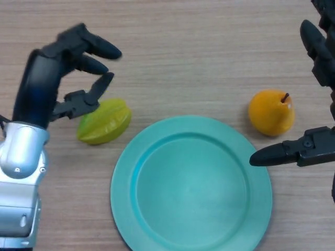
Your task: Pick up the yellow starfruit and place it on the plate
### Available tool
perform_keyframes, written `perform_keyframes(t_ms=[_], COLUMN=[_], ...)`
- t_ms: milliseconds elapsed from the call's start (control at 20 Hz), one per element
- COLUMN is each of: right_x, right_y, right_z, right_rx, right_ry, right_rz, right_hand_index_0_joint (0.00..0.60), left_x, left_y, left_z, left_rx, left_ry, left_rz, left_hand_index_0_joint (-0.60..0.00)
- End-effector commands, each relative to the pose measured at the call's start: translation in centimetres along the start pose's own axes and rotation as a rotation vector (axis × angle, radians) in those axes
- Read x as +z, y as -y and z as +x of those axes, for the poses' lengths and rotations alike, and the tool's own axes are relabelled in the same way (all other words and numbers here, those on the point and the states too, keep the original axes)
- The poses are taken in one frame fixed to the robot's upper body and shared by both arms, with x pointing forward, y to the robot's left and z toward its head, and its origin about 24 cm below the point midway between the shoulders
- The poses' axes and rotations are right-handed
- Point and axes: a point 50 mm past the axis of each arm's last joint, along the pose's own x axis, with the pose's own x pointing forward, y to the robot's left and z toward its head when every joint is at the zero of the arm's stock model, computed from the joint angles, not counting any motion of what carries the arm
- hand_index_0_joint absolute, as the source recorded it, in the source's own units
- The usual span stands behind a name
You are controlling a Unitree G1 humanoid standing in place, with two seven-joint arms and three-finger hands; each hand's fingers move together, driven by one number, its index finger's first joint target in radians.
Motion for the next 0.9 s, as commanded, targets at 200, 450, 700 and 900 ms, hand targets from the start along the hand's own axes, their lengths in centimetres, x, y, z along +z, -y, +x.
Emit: perform_keyframes(t_ms=[200,450,700,900], right_x=[2.6,2.0,1.7,1.4], right_y=[0.6,0.6,0.6,0.5], right_z=[-0.1,0.2,0.3,0.4], right_rx=[-0.041,-0.035,-0.021,-0.023], right_ry=[0.198,0.181,0.174,0.169], right_rz=[-0.035,-0.049,-0.061,-0.038], right_hand_index_0_joint=[0.000,0.000,0.000,0.000], left_x=[1.8,1.1,0.3,-0.8], left_y=[-4.1,-4.5,-4.3,-3.6], left_z=[-1.4,-1.8,-1.2,-0.4], left_rx=[0.072,0.088,0.086,0.100], left_ry=[0.201,0.199,0.169,0.160], left_rz=[-0.264,-0.314,-0.178,0.123], left_hand_index_0_joint=[0.000,0.000,0.000,0.000])
